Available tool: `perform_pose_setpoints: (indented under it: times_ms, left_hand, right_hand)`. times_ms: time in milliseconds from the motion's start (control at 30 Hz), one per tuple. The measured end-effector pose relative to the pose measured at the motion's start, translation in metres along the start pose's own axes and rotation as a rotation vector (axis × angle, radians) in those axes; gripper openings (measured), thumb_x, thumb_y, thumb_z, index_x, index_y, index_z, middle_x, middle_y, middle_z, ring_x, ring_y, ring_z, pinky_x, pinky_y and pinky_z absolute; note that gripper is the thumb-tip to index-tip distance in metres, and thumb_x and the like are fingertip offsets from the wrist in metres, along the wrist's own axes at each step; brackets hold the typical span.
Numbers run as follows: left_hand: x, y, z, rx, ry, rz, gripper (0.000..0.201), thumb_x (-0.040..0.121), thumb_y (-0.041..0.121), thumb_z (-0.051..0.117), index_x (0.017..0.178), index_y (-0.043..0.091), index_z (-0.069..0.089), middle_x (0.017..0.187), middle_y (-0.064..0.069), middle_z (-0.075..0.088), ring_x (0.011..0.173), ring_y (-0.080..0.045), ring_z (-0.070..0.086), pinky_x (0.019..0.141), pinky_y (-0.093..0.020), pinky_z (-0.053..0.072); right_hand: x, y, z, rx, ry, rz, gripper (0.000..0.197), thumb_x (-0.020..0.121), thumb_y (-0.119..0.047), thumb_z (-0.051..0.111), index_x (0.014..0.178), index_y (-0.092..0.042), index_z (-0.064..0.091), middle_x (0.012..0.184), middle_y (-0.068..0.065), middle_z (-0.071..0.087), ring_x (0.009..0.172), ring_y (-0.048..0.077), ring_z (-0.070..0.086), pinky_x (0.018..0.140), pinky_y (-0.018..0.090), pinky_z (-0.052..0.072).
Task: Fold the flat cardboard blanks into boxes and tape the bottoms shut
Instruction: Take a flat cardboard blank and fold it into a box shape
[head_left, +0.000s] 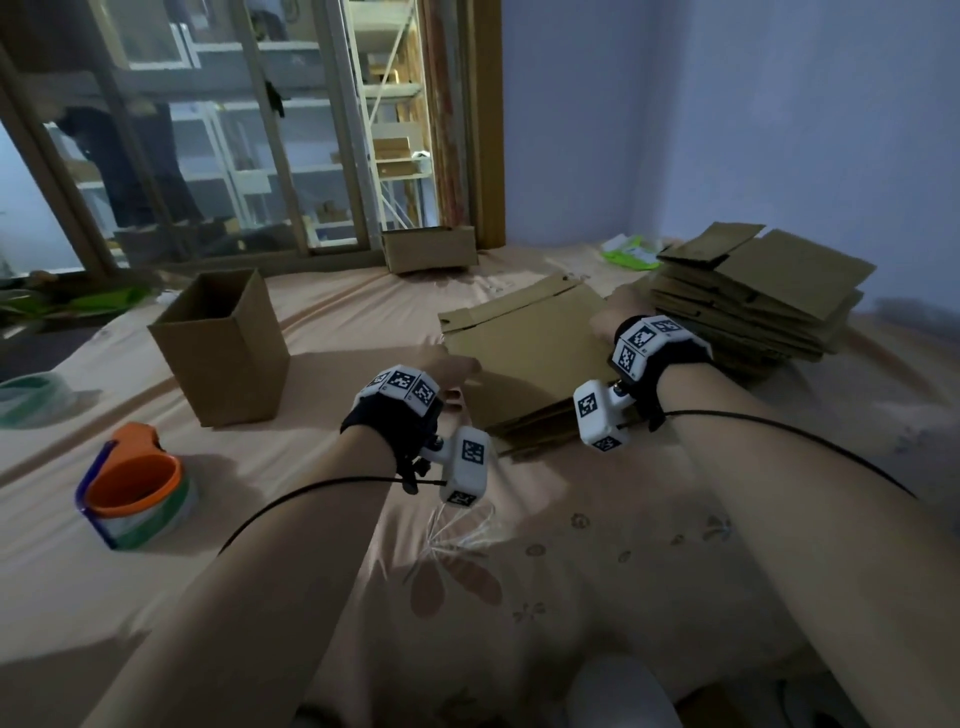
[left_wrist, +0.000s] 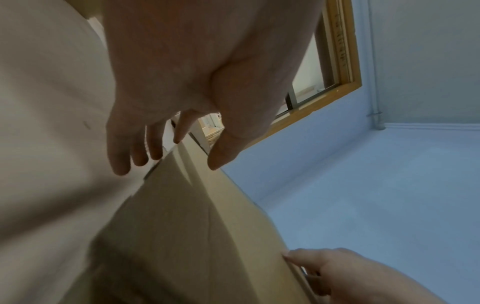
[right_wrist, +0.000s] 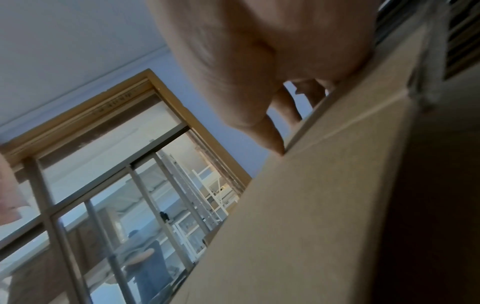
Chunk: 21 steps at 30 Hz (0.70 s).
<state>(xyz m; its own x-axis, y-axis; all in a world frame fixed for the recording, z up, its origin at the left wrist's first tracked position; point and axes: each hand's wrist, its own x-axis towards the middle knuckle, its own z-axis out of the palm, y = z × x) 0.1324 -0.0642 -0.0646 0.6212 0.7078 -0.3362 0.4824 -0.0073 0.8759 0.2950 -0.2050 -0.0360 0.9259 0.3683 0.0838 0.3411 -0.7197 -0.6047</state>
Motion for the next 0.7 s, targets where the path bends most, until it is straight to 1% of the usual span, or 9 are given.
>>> perform_pose_setpoints:
  times_ms: [67, 133, 267, 367, 433, 500, 567, 633, 700]
  left_hand:
    - [-0.006, -0.001, -0.014, -0.04, 0.003, 0.023, 0.047, 0.092, 0.013, 0.057, 0.133, 0.003, 0.038, 0.132, -0.019, 0.047, 0.116, -0.034, 0.052, 0.094, -0.045, 0.049]
    - [-0.01, -0.007, -0.033, -0.064, 0.02, 0.01, 0.04, 0.092, 0.014, 0.057, 0.128, 0.004, 0.042, 0.13, -0.017, 0.05, 0.11, -0.034, 0.054, 0.091, -0.043, 0.05]
    - [-0.019, -0.017, -0.082, 0.017, 0.044, -0.073, 0.031, 0.09, 0.027, 0.061, 0.113, 0.008, 0.052, 0.131, -0.012, 0.052, 0.101, -0.028, 0.049, 0.084, -0.039, 0.045]
    - [-0.029, -0.013, -0.126, 0.13, 0.152, -0.006, 0.053, 0.092, 0.039, 0.056, 0.126, -0.001, 0.051, 0.123, -0.01, 0.053, 0.102, -0.029, 0.05, 0.089, -0.04, 0.045]
    - [-0.035, -0.003, -0.156, 0.074, 0.342, 0.218, 0.058, 0.093, 0.039, 0.053, 0.13, -0.004, 0.049, 0.128, -0.018, 0.056, 0.112, -0.034, 0.055, 0.097, -0.04, 0.045]
    - [-0.044, 0.007, -0.176, -0.108, 0.417, 0.384, 0.065, 0.089, 0.04, 0.056, 0.134, -0.005, 0.044, 0.131, -0.024, 0.054, 0.122, -0.038, 0.052, 0.1, -0.039, 0.043]
    - [-0.05, 0.01, -0.189, -0.218, 0.448, 0.404, 0.072, 0.088, 0.043, 0.055, 0.136, -0.008, 0.04, 0.133, -0.031, 0.05, 0.124, -0.044, 0.048, 0.099, -0.045, 0.043]
    - [-0.054, 0.002, -0.192, -0.208, 0.429, 0.368, 0.078, 0.086, 0.052, 0.053, 0.137, -0.006, 0.041, 0.134, -0.028, 0.049, 0.124, -0.042, 0.048, 0.099, -0.044, 0.043]
    - [-0.049, -0.015, -0.197, -0.199, 0.437, 0.282, 0.102, 0.06, 0.072, 0.058, 0.138, 0.008, 0.041, 0.131, -0.018, 0.055, 0.119, -0.036, 0.055, 0.099, -0.045, 0.047]
  right_hand:
    - [-0.008, -0.015, -0.005, -0.016, 0.064, -0.048, 0.038, 0.092, -0.015, 0.054, 0.128, -0.004, 0.054, 0.12, 0.017, 0.06, 0.115, 0.034, 0.057, 0.089, 0.036, 0.045]
    - [-0.017, -0.035, -0.011, 0.019, 0.098, -0.112, 0.039, 0.092, -0.021, 0.056, 0.129, -0.007, 0.055, 0.125, 0.016, 0.061, 0.114, 0.035, 0.058, 0.086, 0.035, 0.045]
    - [-0.036, -0.083, -0.022, 0.029, 0.05, -0.307, 0.028, 0.091, -0.027, 0.064, 0.11, -0.006, 0.066, 0.121, 0.015, 0.064, 0.113, 0.032, 0.058, 0.087, 0.028, 0.043]
    - [-0.06, -0.119, -0.029, 0.034, -0.01, -0.481, 0.027, 0.093, -0.026, 0.064, 0.111, -0.007, 0.068, 0.126, 0.012, 0.062, 0.118, 0.029, 0.055, 0.093, 0.028, 0.04]
    - [-0.079, -0.142, -0.028, 0.0, -0.079, -0.597, 0.025, 0.093, -0.025, 0.064, 0.111, -0.008, 0.069, 0.125, 0.01, 0.062, 0.117, 0.026, 0.056, 0.089, 0.026, 0.039]
    - [-0.096, -0.163, -0.021, -0.035, -0.159, -0.686, 0.022, 0.092, -0.026, 0.066, 0.106, -0.01, 0.07, 0.117, 0.007, 0.065, 0.111, 0.023, 0.058, 0.086, 0.026, 0.041]
    - [-0.111, -0.177, -0.01, -0.063, -0.225, -0.751, 0.021, 0.091, -0.027, 0.067, 0.103, -0.011, 0.072, 0.107, 0.003, 0.066, 0.105, 0.021, 0.06, 0.082, 0.027, 0.041]
    - [-0.123, -0.185, 0.0, -0.125, -0.29, -0.75, 0.027, 0.092, -0.031, 0.064, 0.11, -0.013, 0.073, 0.112, 0.003, 0.068, 0.1, 0.016, 0.058, 0.08, 0.026, 0.04]
    - [-0.132, -0.189, 0.005, -0.218, -0.353, -0.723, 0.036, 0.096, -0.038, 0.056, 0.119, -0.013, 0.07, 0.121, 0.003, 0.066, 0.102, 0.019, 0.059, 0.082, 0.028, 0.044]
